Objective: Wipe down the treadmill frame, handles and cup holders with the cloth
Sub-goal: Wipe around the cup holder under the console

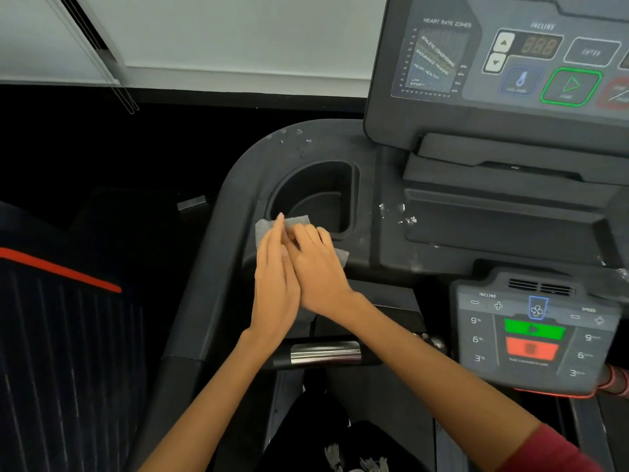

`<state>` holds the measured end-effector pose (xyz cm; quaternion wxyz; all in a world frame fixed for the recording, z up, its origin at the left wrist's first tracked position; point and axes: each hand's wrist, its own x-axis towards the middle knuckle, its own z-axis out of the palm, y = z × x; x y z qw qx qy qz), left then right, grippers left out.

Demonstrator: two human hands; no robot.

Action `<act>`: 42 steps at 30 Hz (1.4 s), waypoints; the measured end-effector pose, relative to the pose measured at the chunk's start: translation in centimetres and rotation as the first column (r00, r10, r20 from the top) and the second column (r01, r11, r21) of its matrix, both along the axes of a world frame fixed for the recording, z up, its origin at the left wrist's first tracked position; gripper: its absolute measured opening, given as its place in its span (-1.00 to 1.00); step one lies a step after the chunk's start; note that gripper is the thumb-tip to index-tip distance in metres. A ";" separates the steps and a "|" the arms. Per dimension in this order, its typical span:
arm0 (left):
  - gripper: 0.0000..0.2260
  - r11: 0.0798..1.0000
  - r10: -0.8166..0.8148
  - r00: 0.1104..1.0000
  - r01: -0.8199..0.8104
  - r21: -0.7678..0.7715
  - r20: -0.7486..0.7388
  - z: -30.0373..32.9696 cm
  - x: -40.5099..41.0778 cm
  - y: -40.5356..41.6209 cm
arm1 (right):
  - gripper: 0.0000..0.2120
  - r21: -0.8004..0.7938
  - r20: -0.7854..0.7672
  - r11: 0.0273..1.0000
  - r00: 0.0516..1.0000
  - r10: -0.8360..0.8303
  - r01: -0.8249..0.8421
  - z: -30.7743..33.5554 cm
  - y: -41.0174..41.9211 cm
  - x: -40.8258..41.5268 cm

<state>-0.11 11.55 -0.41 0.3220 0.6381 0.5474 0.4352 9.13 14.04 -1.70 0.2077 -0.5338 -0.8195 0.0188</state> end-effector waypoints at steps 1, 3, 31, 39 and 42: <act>-0.59 0.999 0.030 0.999 -0.030 -0.028 0.015 0.2 -0.1 0.1 | -0.54 -0.025 -0.045 1.000 0.999 0.006 -0.007 0.0 0.1 -0.2; -0.56 0.996 0.052 0.997 -0.047 -0.079 0.057 0.5 -0.2 0.3 | -0.45 -0.113 -0.150 0.989 0.986 0.074 -0.092 0.3 0.4 0.0; -0.45 0.997 0.072 0.548 -0.053 0.051 -0.833 -1.2 -4.9 12.3 | -0.55 0.062 0.132 0.991 0.983 -0.130 0.122 -1.8 2.0 4.3; -0.47 0.990 0.097 0.588 -0.141 0.017 -0.803 -1.2 -3.9 16.0 | -0.69 0.196 0.137 0.966 0.970 -0.199 0.170 -2.4 2.0 4.2; -0.48 0.993 0.087 0.598 -0.114 0.023 -0.797 -1.3 -4.3 14.9 | -0.71 0.229 0.127 0.941 0.951 -0.282 0.248 -2.2 1.9 4.2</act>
